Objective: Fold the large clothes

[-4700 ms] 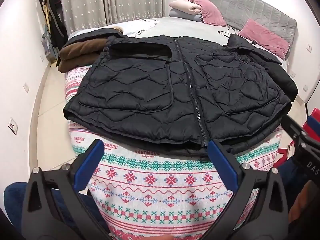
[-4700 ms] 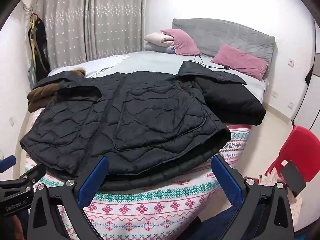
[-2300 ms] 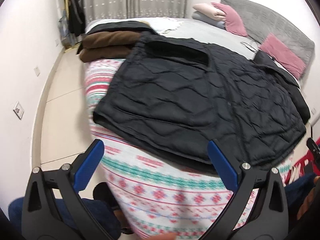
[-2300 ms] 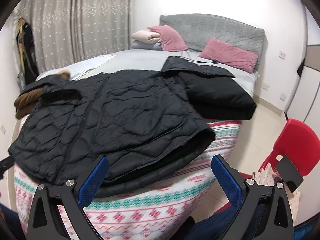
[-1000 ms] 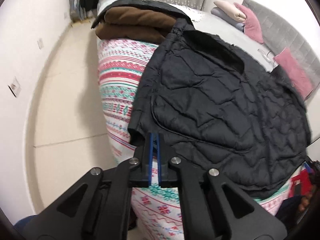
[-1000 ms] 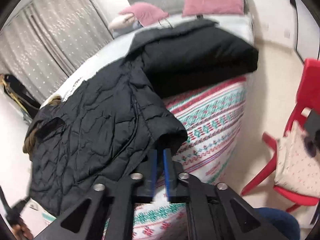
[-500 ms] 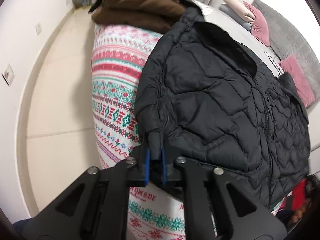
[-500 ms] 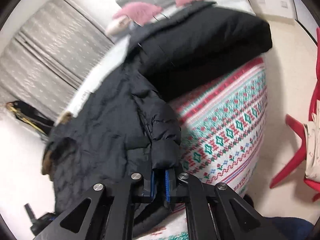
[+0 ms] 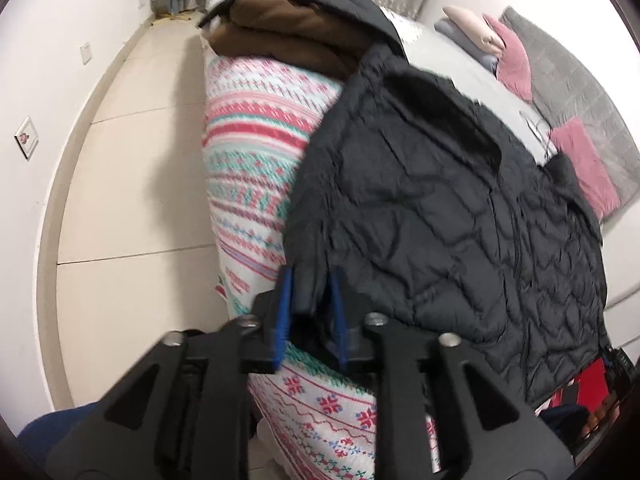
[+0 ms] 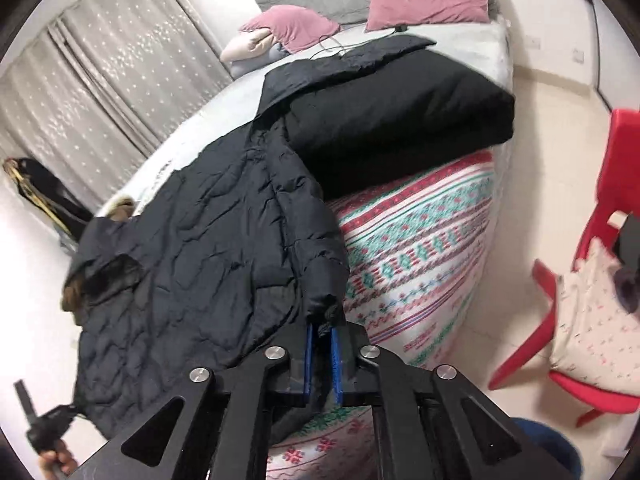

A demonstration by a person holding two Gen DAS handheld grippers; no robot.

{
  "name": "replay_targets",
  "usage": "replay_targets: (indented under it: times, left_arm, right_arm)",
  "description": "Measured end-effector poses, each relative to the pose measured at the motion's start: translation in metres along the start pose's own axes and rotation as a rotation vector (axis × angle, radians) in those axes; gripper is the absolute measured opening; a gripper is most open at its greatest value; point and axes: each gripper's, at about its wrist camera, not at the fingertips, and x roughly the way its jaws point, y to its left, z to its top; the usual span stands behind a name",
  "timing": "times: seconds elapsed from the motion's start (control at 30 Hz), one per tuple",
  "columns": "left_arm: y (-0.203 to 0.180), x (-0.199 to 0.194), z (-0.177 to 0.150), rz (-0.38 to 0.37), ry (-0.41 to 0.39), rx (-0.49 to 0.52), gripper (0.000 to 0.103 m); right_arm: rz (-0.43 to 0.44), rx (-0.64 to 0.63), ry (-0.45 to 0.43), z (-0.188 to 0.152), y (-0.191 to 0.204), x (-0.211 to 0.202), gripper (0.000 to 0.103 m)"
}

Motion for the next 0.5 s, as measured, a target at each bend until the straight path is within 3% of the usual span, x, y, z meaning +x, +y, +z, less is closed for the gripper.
replay_targets:
  times: [0.07,0.17,0.3,0.4,0.47,0.5]
  left_arm:
    - [0.004,-0.006,0.009,-0.001,-0.023,-0.031,0.043]
    - [0.005,-0.012,0.03,-0.036,-0.033,-0.071,0.051]
    - [0.009,-0.019,0.07,-0.102,-0.062,-0.159,0.063]
    - [0.023,-0.022,0.105,-0.124,-0.114,-0.254,0.068]
    - [0.038,-0.021,0.13,-0.16,-0.154,-0.342,0.086]
    - [0.046,-0.019,0.139,-0.179,-0.174,-0.382,0.09]
  right_arm:
    - [-0.039,-0.017,-0.061,0.004,0.005,-0.013,0.03]
    - [-0.042,-0.058,-0.159,0.026,0.021,-0.038,0.048]
    - [0.003,-0.159,-0.246,0.055,0.067,-0.048,0.059]
    - [0.085,-0.279,-0.198,0.072,0.114,-0.028,0.069]
    - [0.157,-0.376,-0.132,0.08,0.15,-0.002,0.071]
    - [0.166,-0.412,-0.103,0.082,0.166,0.011,0.072]
